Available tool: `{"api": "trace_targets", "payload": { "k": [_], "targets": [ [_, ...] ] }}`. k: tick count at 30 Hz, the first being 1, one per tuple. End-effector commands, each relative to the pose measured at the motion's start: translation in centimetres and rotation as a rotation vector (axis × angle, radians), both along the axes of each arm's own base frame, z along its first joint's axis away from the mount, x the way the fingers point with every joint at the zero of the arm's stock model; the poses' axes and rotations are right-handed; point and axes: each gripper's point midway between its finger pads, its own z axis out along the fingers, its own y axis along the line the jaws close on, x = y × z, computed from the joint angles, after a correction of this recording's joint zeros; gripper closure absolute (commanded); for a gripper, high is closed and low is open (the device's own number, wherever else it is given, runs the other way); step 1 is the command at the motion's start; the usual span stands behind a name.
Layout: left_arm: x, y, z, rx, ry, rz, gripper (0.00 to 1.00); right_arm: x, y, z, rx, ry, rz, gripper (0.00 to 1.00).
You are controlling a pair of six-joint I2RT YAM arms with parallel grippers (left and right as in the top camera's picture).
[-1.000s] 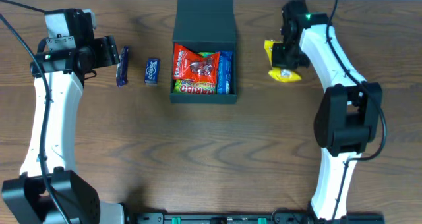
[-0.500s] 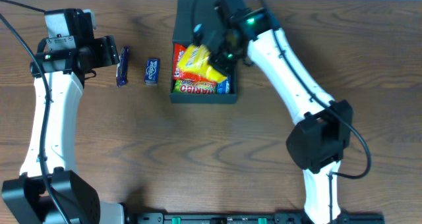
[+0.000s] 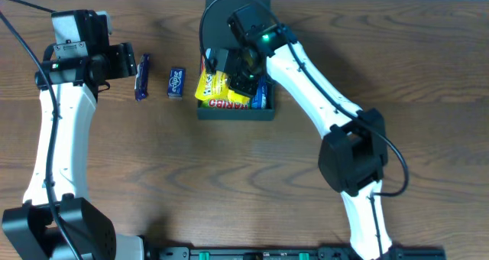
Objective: Pack container
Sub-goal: 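Lower the yellow Hacks bag into the box and release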
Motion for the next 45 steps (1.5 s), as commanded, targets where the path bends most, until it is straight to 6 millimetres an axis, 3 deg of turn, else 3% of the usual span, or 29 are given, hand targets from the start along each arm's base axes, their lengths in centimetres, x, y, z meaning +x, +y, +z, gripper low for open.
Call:
{"api": "trace_targets", "payload": {
  "k": [1, 13, 24, 25, 29, 34, 35, 36, 38, 41, 43, 45],
  "targets": [
    [0.2, 0.3, 1.5, 0.026, -0.033, -0.01, 0.2, -0.6, 0.3, -2.5, -0.015, 0.058, 0.011, 0.98],
    [0.2, 0.3, 1.5, 0.028, -0.033, -0.012, 0.2, -1.4, -0.1, -7.4, -0.067, 0.155, -0.004, 0.98],
    [0.1, 0.3, 1.4, 0.026, -0.029, -0.012, 0.2, 0.9, -3.7, -8.2, -0.276, 0.039, -0.117, 0.97],
    [0.1, 0.3, 1.4, 0.026, -0.029, -0.012, 0.2, 0.9, -3.6, -8.2, -0.276, 0.039, -0.116, 0.91],
    [0.1, 0.3, 1.4, 0.026, -0.029, -0.012, 0.2, 0.8, -3.4, -8.0, -0.267, 0.047, -0.167, 0.53],
    [0.1, 0.3, 1.4, 0.026, -0.029, -0.012, 0.2, 1.1, -2.9, -5.2, -0.209, 0.035, -0.246, 0.52],
    [0.1, 0.3, 1.4, 0.026, -0.029, -0.012, 0.2, 1.2, -2.6, -4.1, -0.189, 0.023, -0.246, 0.48],
    [0.1, 0.3, 1.4, 0.026, -0.029, -0.012, 0.2, 1.3, -2.4, -2.5, -0.161, -0.002, -0.246, 0.36],
    [0.1, 0.3, 1.4, 0.026, -0.029, -0.012, 0.2, 1.5, -2.3, -0.2, -0.129, -0.04, -0.249, 0.26],
    [0.1, 0.3, 1.4, 0.026, -0.029, -0.012, 0.2, 1.6, -2.2, 2.8, -0.089, -0.088, -0.254, 0.21],
    [0.1, 0.3, 1.4, 0.026, -0.028, -0.012, 0.2, 1.3, -1.9, 4.2, -0.052, -0.097, -0.247, 0.23],
    [0.1, 0.3, 1.4, 0.025, -0.026, -0.012, 0.2, 0.6, -0.9, 5.1, 0.011, -0.066, -0.222, 0.49]
  ]
}}
